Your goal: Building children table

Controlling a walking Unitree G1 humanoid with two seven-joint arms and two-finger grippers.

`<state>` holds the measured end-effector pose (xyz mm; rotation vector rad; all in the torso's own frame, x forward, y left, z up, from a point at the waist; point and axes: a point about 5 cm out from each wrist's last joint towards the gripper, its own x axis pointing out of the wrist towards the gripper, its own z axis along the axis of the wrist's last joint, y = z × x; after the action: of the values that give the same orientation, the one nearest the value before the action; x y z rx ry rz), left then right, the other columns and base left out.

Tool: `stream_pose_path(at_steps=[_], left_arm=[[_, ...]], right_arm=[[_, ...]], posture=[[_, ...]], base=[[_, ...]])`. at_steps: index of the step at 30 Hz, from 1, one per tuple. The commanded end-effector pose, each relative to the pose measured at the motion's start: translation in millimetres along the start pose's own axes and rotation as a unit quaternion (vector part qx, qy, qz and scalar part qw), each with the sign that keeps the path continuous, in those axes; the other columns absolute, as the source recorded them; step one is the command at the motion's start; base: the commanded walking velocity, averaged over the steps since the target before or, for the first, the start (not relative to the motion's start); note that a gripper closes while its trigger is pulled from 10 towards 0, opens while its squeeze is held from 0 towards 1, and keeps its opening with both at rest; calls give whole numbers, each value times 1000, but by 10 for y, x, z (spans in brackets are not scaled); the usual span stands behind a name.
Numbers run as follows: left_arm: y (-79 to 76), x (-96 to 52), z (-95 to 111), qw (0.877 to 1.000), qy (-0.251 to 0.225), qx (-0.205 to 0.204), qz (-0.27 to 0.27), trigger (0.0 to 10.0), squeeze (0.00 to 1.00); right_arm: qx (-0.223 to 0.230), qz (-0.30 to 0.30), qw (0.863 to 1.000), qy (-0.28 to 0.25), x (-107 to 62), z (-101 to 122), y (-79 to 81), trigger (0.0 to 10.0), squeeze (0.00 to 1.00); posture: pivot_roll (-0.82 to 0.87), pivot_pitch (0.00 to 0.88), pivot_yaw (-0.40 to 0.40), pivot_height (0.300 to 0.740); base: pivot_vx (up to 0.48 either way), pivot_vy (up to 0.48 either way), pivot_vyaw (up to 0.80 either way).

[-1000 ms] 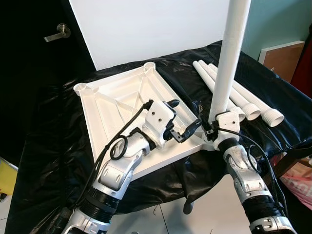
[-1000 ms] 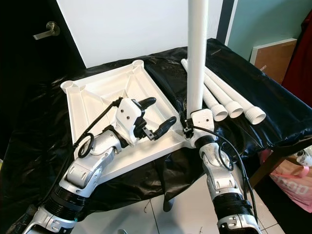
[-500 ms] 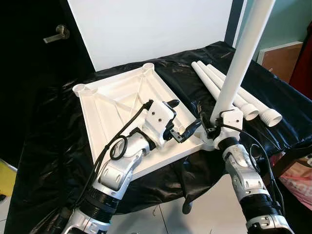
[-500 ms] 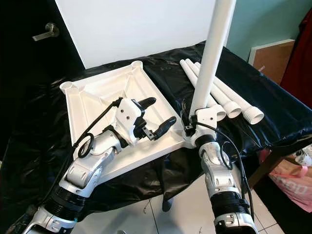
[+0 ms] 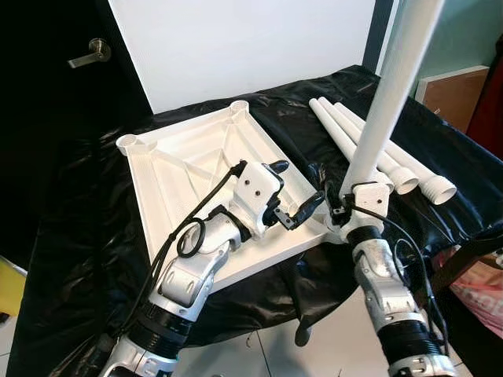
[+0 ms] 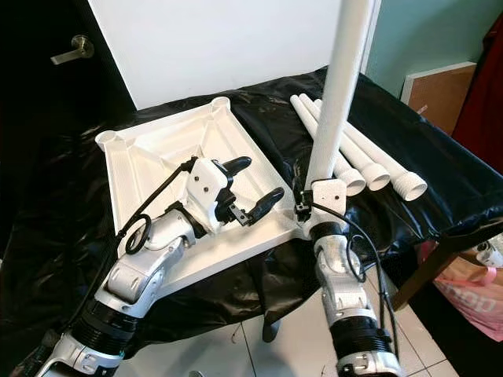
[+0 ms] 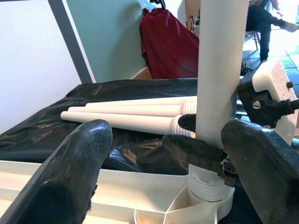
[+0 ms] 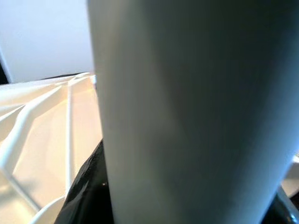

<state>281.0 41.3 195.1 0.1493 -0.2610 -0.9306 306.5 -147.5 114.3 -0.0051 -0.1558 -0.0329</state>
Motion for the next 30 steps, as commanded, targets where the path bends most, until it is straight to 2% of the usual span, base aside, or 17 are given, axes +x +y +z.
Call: stream_pose_path(at_steps=[1, 4, 8, 10, 13, 14, 15, 19, 22, 23, 24, 25, 26, 28, 30], left_arm=[[-8, -9, 30, 1000, -2, 1, -27, 10000, 0], [-9, -4, 32, 1000, -3, 1, -29, 10000, 0], [-12, 3, 35, 1000, -4, 1, -29, 10000, 0], [-13, 9, 38, 1000, -5, -1, -29, 10000, 0], [-3, 16, 40, 999, -7, -17, -33, 10000, 0], [-3, 16, 40, 999, -7, -17, -33, 10000, 0], [9, 17, 48, 999, -10, -35, -36, 10000, 1000], [30, 25, 101, 997, -25, -59, -51, 10000, 1000], [30, 25, 101, 997, -25, -59, -51, 10000, 1000], [40, 42, 128, 996, -28, -57, -55, 10000, 1000], [18, 64, 185, 995, -39, -56, -75, 10000, 290], [18, 64, 185, 995, -39, -56, -75, 10000, 290], [-15, 91, 256, 991, -53, -66, -100, 10000, 0], [-86, 137, 392, 982, -83, -86, -146, 10000, 0], [-122, 164, 445, 978, -94, -88, -162, 10000, 0]], right_arm=[[4, -44, 994, 96, -170, -366, -78, 10000, 0], [20, -100, 991, 84, -159, -321, -70, 10000, 0], [28, -112, 991, 75, -161, -284, -23, 10000, 0], [22, -93, 994, 57, -162, -239, 26, 10000, 0], [9, -30, 1000, 0, -137, -53, 132, 10000, 0], [9, -30, 1000, 0, -137, -53, 132, 10000, 0], [3, -10, 1000, -16, -112, 21, 145, 10000, 0], [-21, 35, 998, -37, -44, 146, 166, 10000, 0], [-21, 35, 998, -37, -44, 146, 166, 10000, 0], [-33, 56, 997, -38, -23, 165, 173, 10000, 0], [-42, 78, 995, -38, 5, 188, 172, 10000, 0], [-42, 78, 995, -38, 5, 188, 172, 10000, 0], [-51, 103, 993, -40, 33, 220, 174, 10000, 0], [-56, 138, 988, -42, 88, 281, 171, 10000, 0], [-66, 159, 984, -43, 116, 314, 175, 10000, 0]], posture=[[-111, 12, 93, 740], [-113, 8, 92, 740], [-112, 7, 89, 740], [-112, 6, 86, 740], [-112, 4, 83, 740], [-112, 4, 83, 740], [-114, 2, 79, 740], [-116, 0, 71, 740], [-116, 0, 71, 740], [-118, 0, 67, 740], [-118, 0, 59, 740], [-118, 0, 59, 740], [-118, 0, 54, 740], [-120, 0, 48, 740], [-121, 0, 47, 740]], base=[[0, 0, 0], [0, 0, 0], [0, 0, 0], [0, 0, 0], [0, 0, 0], [0, 0, 0], [0, 0, 0], [0, 0, 0], [0, 0, 0], [0, 0, 0], [0, 0, 0], [0, 0, 0], [0, 0, 0], [0, 0, 0], [0, 0, 0]])
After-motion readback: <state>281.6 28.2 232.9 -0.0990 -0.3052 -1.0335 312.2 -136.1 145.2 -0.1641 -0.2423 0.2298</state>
